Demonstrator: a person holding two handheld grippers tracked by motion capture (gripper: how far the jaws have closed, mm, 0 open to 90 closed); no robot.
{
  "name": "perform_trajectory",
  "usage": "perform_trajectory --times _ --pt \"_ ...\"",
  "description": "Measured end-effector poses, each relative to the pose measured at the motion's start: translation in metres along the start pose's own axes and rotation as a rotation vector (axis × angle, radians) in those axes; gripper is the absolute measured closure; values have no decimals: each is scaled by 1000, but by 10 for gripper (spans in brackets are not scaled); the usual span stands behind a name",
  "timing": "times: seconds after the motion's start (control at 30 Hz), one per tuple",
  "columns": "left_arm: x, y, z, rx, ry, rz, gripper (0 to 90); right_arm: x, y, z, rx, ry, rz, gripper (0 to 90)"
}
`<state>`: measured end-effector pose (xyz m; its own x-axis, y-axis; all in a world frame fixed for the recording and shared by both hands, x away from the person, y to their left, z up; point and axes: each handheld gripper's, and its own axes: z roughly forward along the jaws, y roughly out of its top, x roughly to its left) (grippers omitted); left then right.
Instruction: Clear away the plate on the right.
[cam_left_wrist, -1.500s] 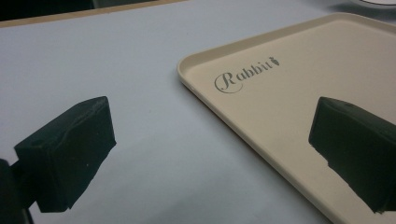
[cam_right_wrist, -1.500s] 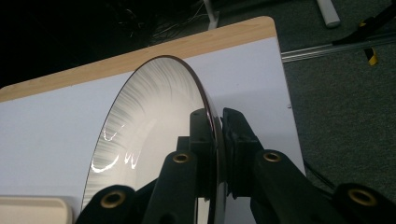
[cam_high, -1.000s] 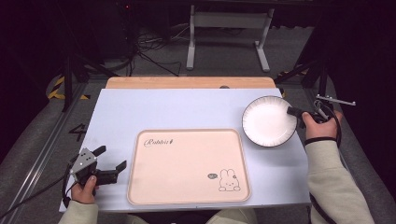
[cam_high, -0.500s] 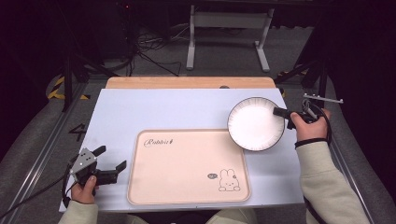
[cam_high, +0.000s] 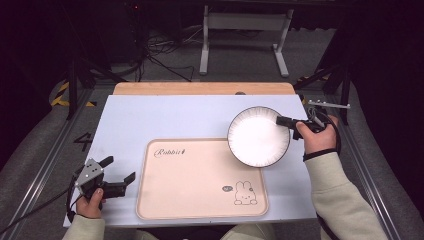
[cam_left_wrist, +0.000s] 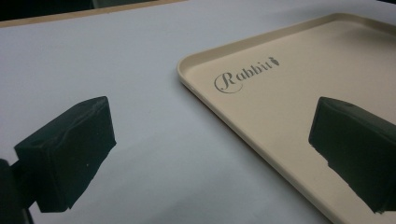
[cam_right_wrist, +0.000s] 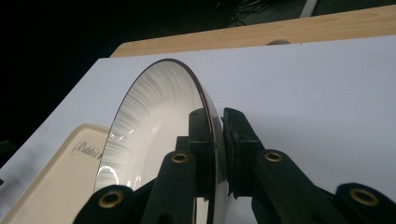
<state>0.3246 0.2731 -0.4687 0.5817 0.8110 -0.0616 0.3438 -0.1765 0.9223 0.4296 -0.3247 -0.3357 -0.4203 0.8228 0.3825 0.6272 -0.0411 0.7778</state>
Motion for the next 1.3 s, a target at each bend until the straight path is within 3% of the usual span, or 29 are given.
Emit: perform_trajectory --times 0.4,1.3 --pt "0 0 0 -1 -2 0 9 29 -7 20 29 90 -8 826" --pt "0 0 0 1 -4 3 9 72 -23 64 81 208 -43 820"
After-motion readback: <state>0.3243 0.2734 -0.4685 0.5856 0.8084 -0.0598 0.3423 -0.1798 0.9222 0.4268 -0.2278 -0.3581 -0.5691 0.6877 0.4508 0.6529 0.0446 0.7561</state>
